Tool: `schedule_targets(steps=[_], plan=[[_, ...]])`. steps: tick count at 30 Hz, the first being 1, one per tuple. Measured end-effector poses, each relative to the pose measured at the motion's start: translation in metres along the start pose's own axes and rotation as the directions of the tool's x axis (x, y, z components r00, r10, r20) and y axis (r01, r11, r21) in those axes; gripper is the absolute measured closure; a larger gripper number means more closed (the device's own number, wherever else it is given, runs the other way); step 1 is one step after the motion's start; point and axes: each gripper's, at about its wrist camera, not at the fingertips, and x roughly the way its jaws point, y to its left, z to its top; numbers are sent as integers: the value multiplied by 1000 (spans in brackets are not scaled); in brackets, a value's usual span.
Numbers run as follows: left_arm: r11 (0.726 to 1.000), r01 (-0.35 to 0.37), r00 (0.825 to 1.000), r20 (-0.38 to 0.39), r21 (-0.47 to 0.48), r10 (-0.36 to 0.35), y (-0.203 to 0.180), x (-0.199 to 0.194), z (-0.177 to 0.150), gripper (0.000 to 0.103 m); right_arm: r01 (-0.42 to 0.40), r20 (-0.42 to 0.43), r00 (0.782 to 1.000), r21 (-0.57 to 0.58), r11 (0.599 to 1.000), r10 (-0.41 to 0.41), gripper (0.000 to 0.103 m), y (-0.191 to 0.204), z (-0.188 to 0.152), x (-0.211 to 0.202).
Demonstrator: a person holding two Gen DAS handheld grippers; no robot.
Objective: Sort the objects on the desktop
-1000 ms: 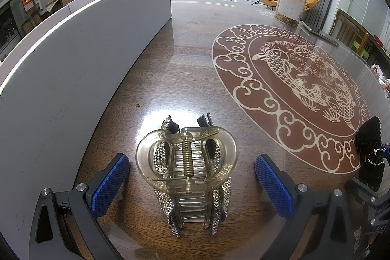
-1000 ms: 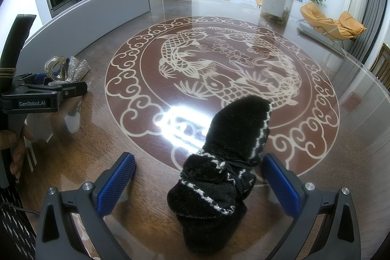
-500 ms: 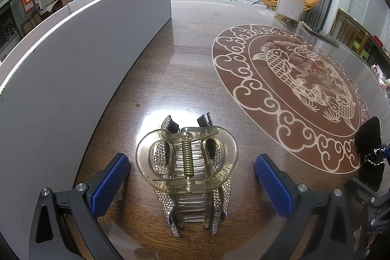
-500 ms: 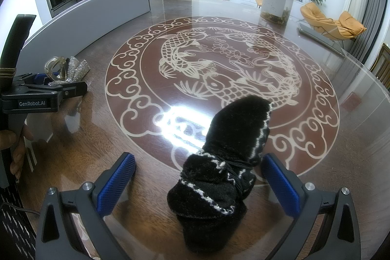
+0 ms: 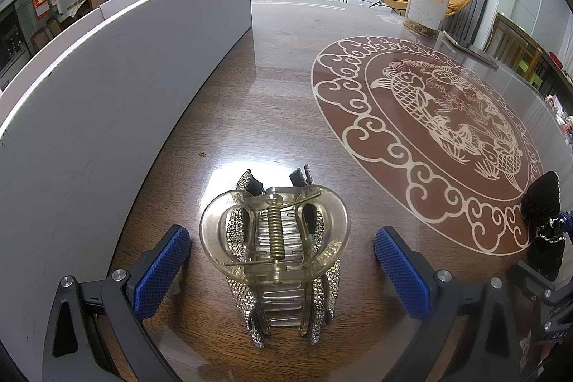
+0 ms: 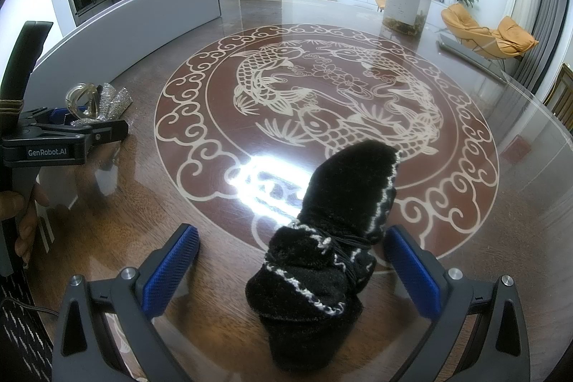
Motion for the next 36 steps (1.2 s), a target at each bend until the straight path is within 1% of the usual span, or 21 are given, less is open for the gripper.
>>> schedule_targets(steps=[5,10,15,20,23,27,31,33,36], plan=[[1000,0,1000,0,0,0,0,0,0,0,-11,4,1000,8,1000,11,0,-2,0,-1],[1000,1,1000,0,-1,-1,-1,0,1,0,-63,26,998,45,997,62,0,-8,-1,-7],[1000,0,1000,0,-1,0,-1,0,1,0,-33,13,999,24,999,33,0,-3,0,-5],[1000,5,1000,1,-2,-5,-1,0,1,0,-46,19,999,33,998,46,0,-4,1,-4],[1000,25,1000,7,-13,-25,3,-2,1,0,-37,15,999,26,999,37,0,-4,1,-3],[998,56,998,18,-24,-55,8,-6,-1,0,-3,1,1000,2,1000,3,0,0,1,-1],[997,74,997,23,-29,-74,10,-7,0,0,-9,3,1000,7,1000,9,0,-1,1,-1],[997,70,997,21,-24,-69,10,-8,-2,0,-7,3,1000,5,1000,7,0,-1,1,-1],[999,31,999,9,-15,-31,7,-9,-6,0,-1,0,1000,2,1000,1,0,1,1,0]])
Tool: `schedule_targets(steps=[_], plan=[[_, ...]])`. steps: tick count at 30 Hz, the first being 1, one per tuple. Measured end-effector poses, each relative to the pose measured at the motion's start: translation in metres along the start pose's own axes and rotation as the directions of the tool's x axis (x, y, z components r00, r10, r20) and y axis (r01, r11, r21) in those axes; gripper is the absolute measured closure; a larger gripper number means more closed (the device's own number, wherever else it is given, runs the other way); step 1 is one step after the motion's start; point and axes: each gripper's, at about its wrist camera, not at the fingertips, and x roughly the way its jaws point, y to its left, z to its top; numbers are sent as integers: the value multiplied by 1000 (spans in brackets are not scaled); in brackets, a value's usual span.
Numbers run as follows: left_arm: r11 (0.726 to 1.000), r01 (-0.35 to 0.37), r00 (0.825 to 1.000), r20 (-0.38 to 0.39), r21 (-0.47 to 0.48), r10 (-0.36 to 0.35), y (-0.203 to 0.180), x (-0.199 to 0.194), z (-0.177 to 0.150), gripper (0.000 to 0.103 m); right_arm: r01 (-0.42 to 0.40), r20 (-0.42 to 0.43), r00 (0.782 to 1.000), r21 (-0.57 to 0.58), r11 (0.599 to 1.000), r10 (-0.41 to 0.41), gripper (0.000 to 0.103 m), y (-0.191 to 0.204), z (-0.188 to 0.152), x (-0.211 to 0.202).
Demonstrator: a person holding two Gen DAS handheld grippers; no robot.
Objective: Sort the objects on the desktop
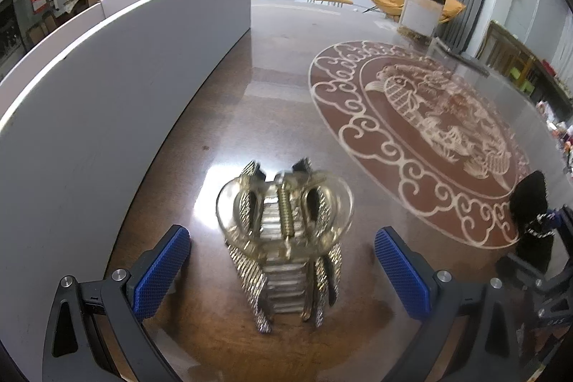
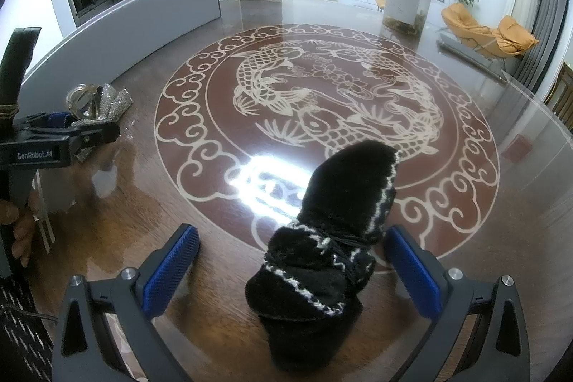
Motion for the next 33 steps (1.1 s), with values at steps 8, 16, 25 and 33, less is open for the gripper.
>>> schedule_targets(steps=[8,16,25,33], plan=[[998,-7,999,39,60,5,-11,-3,3,48,-3,2,1000,2,1000,3,0,-1,0,0],[998,62,997,49,29,-63,-22,-20,-12,48,-166,80,984,98,981,159,0,-24,-2,-11],[995,62,994,85,78,-68,-42,-39,-27,48,-122,56,991,20,992,121,0,-10,-14,-24],[995,89,993,75,45,-92,-36,-38,-27,48,-74,57,996,76,994,69,62,-28,-9,-24]])
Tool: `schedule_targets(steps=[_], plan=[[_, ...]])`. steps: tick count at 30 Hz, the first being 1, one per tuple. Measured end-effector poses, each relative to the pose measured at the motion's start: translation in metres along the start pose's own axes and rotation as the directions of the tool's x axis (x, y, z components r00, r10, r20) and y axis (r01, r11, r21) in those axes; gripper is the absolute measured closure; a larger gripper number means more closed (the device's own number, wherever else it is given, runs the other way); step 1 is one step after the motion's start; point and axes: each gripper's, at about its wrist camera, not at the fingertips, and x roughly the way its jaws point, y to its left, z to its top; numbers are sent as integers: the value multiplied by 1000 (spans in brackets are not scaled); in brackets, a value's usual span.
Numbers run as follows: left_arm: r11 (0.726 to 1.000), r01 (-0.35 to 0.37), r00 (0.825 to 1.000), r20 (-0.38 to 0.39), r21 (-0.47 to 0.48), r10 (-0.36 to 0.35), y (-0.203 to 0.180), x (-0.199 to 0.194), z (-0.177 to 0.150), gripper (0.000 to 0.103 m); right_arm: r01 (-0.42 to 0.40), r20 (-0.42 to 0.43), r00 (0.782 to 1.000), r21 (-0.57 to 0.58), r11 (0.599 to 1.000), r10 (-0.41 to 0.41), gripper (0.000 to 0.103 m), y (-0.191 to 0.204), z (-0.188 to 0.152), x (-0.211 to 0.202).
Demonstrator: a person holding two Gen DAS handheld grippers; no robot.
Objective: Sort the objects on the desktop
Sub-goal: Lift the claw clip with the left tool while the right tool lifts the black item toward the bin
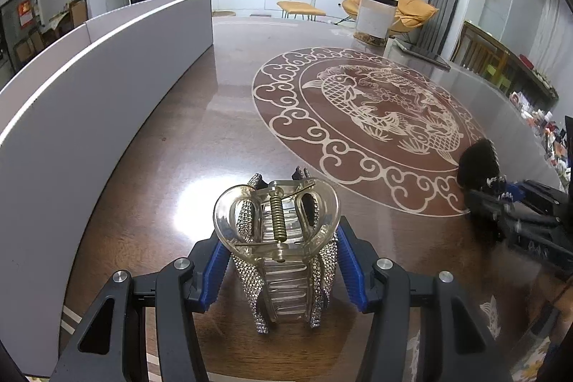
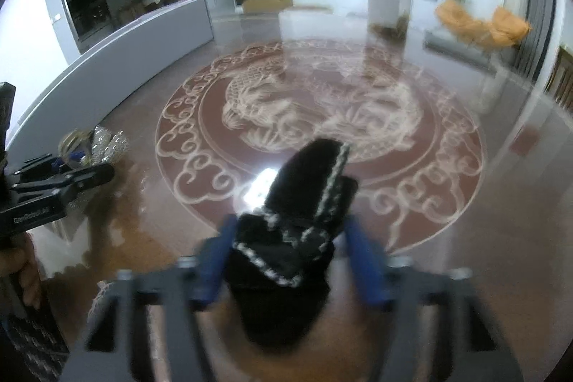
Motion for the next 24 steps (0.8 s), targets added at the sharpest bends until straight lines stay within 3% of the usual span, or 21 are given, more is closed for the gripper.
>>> schedule_targets(steps=[4,7,13,19,24], plan=[[997,46,998,51,-56,-43,7,-21,1,48,-17,52,998,-9,1000,17,62,6,3,-32],[989,75,995,80,-125,-65,16,-43,-4,48,-48,32,998,-14,999,49,62,12,1,-39],[980,97,990,117,-173,-77,34,-83,4,48,-143,29,989,-54,988,144,62,43,17,-48],[978,53,981,192,-202,-14,93,-145,46,48,-247,104,957,-202,948,271,62,112,96,-70],[959,-66,978,173,-275,117,170,-168,74,48,-350,113,909,-313,883,401,62,192,174,-67]])
